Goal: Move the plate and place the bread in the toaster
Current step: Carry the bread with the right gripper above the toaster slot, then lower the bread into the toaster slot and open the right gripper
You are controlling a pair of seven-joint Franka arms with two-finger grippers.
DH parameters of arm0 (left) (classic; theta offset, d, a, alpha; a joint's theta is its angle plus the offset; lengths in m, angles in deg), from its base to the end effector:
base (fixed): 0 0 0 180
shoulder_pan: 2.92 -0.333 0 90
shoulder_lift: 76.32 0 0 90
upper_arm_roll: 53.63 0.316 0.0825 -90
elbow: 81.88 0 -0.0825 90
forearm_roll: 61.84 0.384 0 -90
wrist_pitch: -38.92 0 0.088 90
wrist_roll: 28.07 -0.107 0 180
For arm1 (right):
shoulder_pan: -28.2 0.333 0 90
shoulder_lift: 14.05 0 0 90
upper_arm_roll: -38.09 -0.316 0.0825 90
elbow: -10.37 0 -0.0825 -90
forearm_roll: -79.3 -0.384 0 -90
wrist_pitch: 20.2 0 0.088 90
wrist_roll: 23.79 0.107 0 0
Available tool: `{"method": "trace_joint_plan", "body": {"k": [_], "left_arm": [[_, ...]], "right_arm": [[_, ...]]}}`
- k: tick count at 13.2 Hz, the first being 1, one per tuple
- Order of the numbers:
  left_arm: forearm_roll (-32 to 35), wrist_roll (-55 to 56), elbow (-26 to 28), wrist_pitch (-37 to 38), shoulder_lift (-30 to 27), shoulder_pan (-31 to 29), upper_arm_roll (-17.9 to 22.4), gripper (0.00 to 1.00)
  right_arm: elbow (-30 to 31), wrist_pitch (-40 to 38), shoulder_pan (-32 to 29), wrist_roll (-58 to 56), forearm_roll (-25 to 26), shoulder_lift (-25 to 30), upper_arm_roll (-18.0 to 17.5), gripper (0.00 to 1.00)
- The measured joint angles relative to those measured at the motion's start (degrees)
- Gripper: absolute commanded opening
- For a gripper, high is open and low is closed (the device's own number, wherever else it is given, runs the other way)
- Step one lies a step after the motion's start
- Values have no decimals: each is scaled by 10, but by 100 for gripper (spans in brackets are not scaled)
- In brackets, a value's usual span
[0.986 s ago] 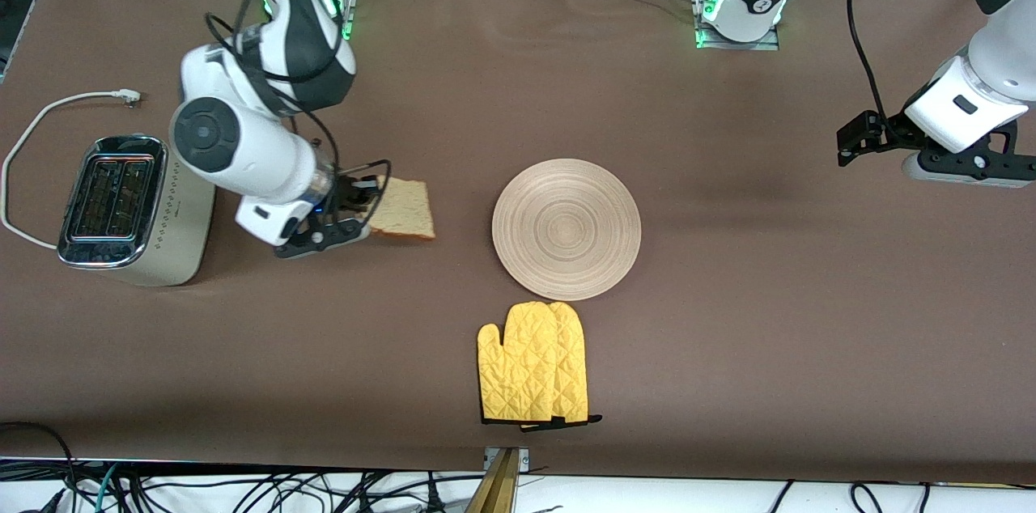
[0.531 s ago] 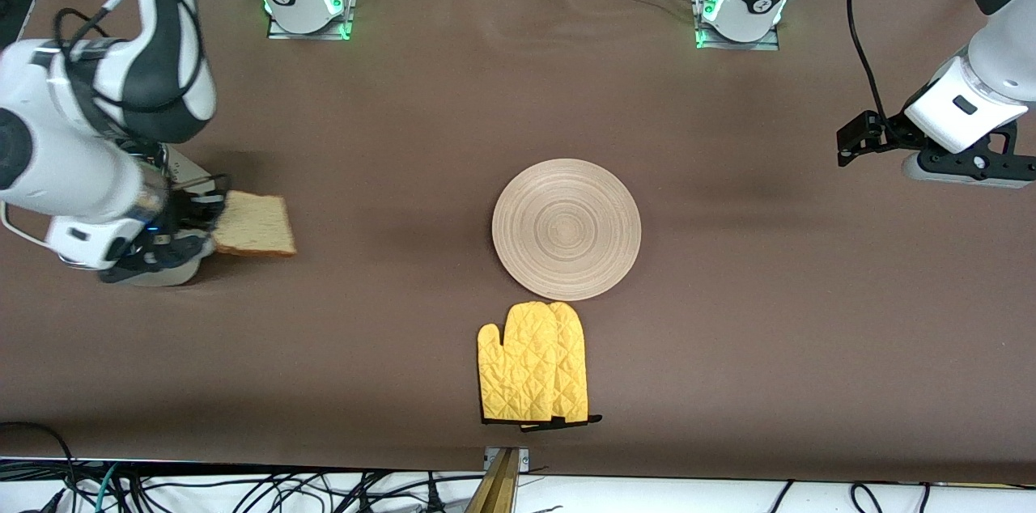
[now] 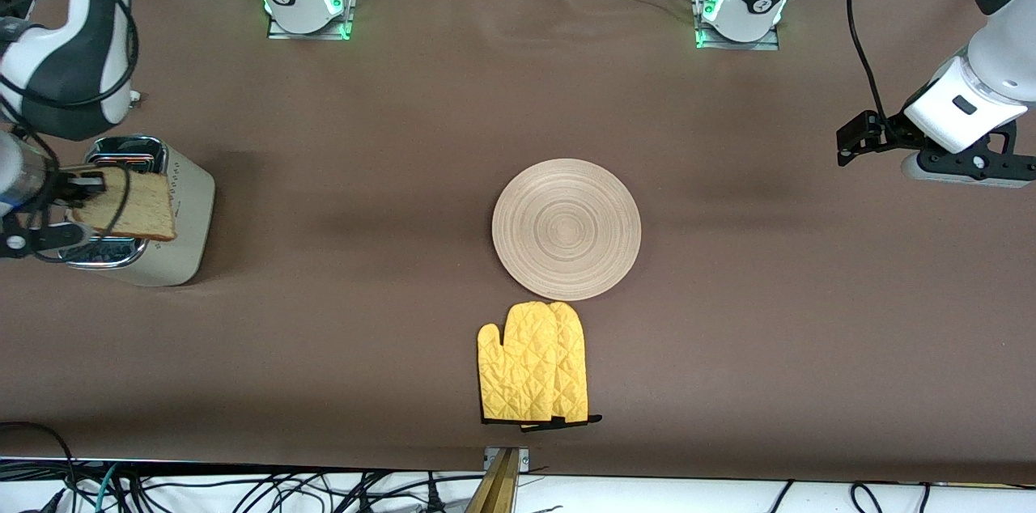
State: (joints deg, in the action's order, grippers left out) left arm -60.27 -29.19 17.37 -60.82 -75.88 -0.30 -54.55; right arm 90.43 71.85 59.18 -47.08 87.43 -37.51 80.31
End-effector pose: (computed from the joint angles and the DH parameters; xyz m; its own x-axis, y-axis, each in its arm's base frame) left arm 0.5645 -0.0324 0.5582 0.9963 -0.0859 0.0003 -0.0858 -0.9959 -0.0269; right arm 0.6418 -0.0621 0.5203 0.9477 0.1992 -0.2495 0.2763 -0.9034 0.3279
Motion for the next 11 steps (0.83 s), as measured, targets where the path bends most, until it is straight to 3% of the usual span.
{"method": "trace_joint_plan", "body": {"k": [4, 11], "left_arm": [[0, 0, 0, 0, 0, 0, 0, 100], [0, 0, 0, 0, 0, 0, 0, 100]], "right_arm": [[0, -5, -1, 0, 13, -5, 63, 0], [1, -5, 4, 42, 29, -78, 68, 0]]}}
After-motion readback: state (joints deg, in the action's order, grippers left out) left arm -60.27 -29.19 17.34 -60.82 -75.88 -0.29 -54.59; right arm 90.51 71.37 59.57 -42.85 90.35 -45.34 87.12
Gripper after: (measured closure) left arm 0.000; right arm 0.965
